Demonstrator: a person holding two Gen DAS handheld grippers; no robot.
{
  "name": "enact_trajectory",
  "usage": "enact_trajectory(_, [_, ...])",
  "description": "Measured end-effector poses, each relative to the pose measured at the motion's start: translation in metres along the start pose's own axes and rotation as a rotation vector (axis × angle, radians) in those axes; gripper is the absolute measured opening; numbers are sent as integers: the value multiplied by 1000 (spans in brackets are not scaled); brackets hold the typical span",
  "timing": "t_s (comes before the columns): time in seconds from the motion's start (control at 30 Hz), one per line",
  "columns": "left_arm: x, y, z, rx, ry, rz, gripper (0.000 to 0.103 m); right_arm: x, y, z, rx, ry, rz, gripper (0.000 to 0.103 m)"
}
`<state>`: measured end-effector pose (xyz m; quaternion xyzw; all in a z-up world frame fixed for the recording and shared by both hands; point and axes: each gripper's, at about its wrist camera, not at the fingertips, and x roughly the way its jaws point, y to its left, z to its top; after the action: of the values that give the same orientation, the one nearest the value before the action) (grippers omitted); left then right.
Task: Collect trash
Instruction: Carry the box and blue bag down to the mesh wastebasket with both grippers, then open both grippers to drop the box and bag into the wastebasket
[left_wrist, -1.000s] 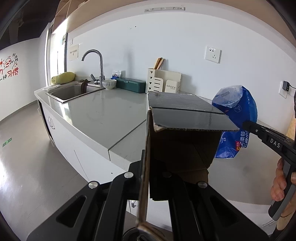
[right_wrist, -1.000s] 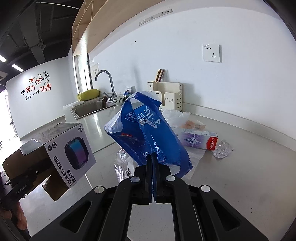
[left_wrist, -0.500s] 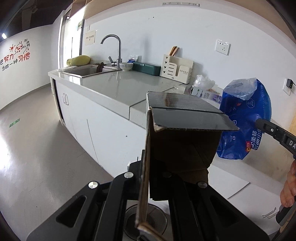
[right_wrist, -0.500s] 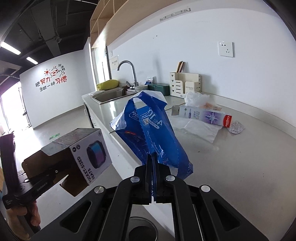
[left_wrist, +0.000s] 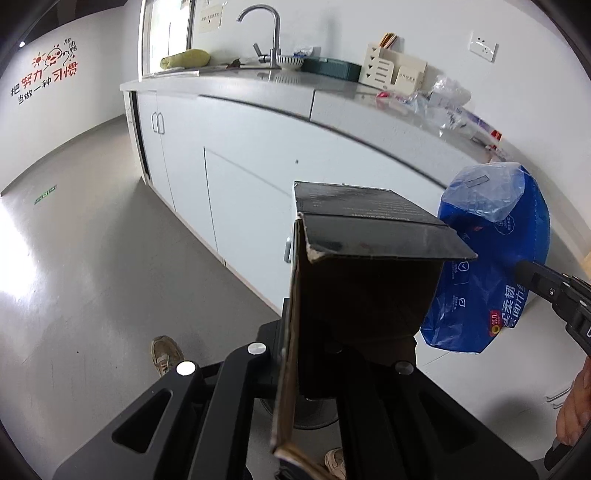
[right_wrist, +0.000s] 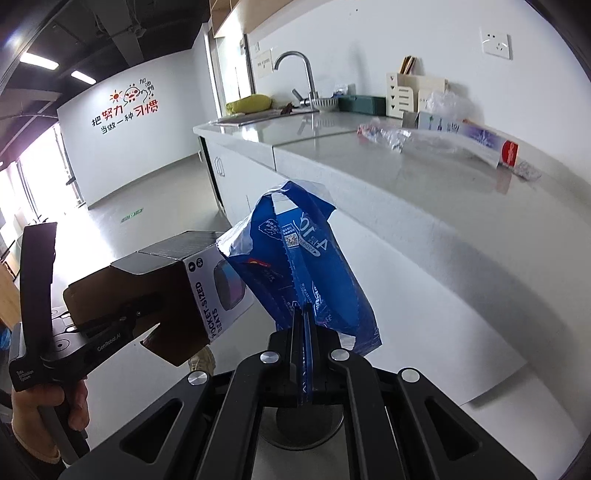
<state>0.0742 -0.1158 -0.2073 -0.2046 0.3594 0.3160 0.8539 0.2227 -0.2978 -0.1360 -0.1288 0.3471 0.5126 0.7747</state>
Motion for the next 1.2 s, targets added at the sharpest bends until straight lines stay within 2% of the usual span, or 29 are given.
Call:
enact_trajectory(0.27, [95,11,-69,2,201,41,3,88,-8,-71,15,192,22,5])
enact_trajectory(0.53, [191,16,-122,-23,407,22,3,191,-19,-136,11,414,21,6])
enact_trajectory(0.73, [263,14,-158,-50,556,10,3,258,-25,-170,10,558,10,6])
enact_trajectory(0.83, [289,16,-170,-59,608,7,3,282,-30,-180,21,609,9,6])
enact_trajectory(0.97, [313,19,-178,-115,661,-38,3,301,-38,-198,41,657,-4,6])
enact_trajectory(1.13, [314,21,-184,-106,657,-38,3,309,-29,-209,53,689,-13,6])
enact_trajectory(1.17, [310,25,-182,-107,654,-44,3,310,-29,-208,41,690,-19,8])
enact_trajectory(1.2, [309,27,-182,-105,654,-41,4,310,-28,-208,29,692,-30,16])
